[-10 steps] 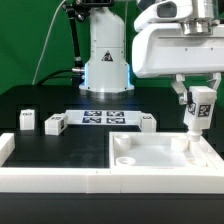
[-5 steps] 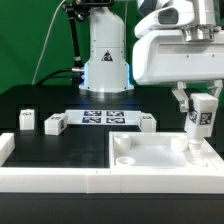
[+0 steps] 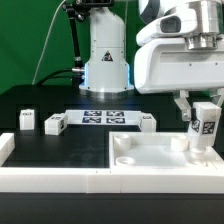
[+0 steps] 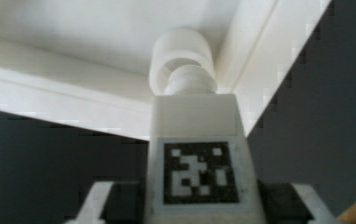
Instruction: Assemble one leg
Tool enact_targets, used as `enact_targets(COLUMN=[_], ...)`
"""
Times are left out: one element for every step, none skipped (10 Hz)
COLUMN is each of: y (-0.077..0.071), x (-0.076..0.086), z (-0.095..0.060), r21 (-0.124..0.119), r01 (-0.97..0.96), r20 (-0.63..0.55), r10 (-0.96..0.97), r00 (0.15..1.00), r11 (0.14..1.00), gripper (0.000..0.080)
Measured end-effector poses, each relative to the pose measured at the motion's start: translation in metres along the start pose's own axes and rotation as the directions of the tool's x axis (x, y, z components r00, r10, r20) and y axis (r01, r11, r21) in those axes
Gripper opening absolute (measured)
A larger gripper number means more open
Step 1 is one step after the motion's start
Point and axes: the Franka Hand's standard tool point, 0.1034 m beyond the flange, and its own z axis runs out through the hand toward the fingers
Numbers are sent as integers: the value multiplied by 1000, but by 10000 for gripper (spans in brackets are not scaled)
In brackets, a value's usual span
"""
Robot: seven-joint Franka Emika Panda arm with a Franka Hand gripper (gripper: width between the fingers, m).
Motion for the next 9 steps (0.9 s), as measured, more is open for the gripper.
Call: enact_targets(y=[1,1,1,0,1,1,2,1,1], x=[0,-3,-4,-6,-5,-3,-2,-3,-3], z=[3,7,11,14,15,16,16,16,16], r21=[-2,-2,-1,-1,-3,-6,-12,-13,-13], r01=[-1,-1,-2,-2,-2,-2,-2,-2,-2], r20=[-12,-6,-2,2,-11,-35,-72,-82,-82], r10=[1,1,2,2,2,2,1,1,1], r00=[1000,1000,1000,1000,1000,999,997,997,997], r11=[1000,1000,1000,1000,1000,1000,1000,1000,1000], gripper=[291,291,291,291,291,291,291,291,291])
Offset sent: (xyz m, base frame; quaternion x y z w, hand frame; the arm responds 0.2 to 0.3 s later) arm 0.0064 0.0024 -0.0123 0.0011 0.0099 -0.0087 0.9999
